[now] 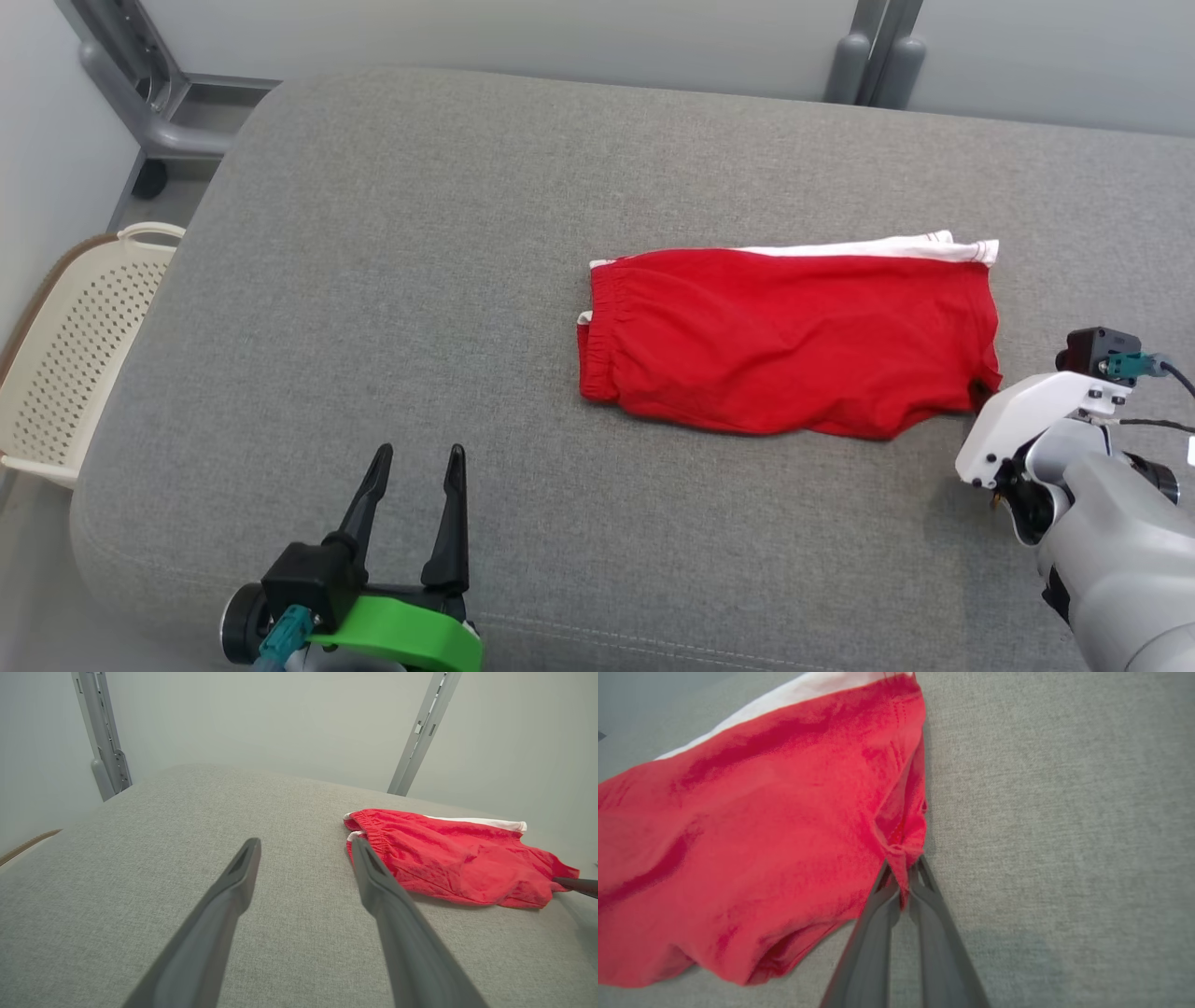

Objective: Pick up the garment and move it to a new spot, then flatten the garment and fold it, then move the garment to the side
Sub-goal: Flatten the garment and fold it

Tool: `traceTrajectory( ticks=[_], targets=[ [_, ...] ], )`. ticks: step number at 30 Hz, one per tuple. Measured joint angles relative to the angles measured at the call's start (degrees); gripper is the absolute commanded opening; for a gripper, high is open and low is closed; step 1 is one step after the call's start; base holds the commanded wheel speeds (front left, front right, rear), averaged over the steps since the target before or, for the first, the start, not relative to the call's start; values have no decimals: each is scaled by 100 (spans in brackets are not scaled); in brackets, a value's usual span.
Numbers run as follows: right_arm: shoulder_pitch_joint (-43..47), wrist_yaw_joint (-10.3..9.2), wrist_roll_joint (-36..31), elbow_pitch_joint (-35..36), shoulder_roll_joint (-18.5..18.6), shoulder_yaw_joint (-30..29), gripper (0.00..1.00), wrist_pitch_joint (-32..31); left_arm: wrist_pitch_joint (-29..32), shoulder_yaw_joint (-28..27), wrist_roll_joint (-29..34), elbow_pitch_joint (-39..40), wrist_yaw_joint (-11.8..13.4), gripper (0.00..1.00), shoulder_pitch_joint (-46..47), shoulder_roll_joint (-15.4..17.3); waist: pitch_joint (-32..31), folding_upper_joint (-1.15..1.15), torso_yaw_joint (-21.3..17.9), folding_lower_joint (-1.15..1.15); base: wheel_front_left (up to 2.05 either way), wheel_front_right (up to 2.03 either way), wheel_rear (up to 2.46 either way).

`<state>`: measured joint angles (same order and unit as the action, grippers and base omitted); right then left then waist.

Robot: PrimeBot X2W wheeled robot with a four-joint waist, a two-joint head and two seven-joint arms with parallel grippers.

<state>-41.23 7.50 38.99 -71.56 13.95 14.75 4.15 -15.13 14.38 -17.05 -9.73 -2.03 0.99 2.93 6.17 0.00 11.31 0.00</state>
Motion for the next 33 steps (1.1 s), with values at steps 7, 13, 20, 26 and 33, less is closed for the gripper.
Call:
traceTrajectory(
  ticks=[7, 13, 20, 26, 33],
  targets=[
    [344, 0, -30, 87, -127, 34, 25, 34, 0, -65, 5, -132, 1, 100, -140, 0, -258, 0, -113, 0, 0, 0, 0],
    [468, 0, -104, 144, -110, 37, 100, 252, 0, -68, 14, -237, 2, 100, -207, 2, -410, 0, -169, 0, 0, 0, 0],
    [836, 0, -435, 544, -158, 107, 100, 914, 176, -185, -118, -513, 135, 100, -400, 33, -758, 0, -272, 0, 0, 0, 0],
    [1288, 0, -1089, 1616, -133, -114, 100, 1068, 369, -396, -268, -565, 313, 100, -409, 108, -963, 0, -463, 0, 0, 0, 0],
    [2378, 0, -2227, 3586, -499, -961, 100, 1084, 393, -677, -407, -643, 491, 100, -370, 219, -1102, 0, -777, 0, 0, 0, 0]
  ],
)
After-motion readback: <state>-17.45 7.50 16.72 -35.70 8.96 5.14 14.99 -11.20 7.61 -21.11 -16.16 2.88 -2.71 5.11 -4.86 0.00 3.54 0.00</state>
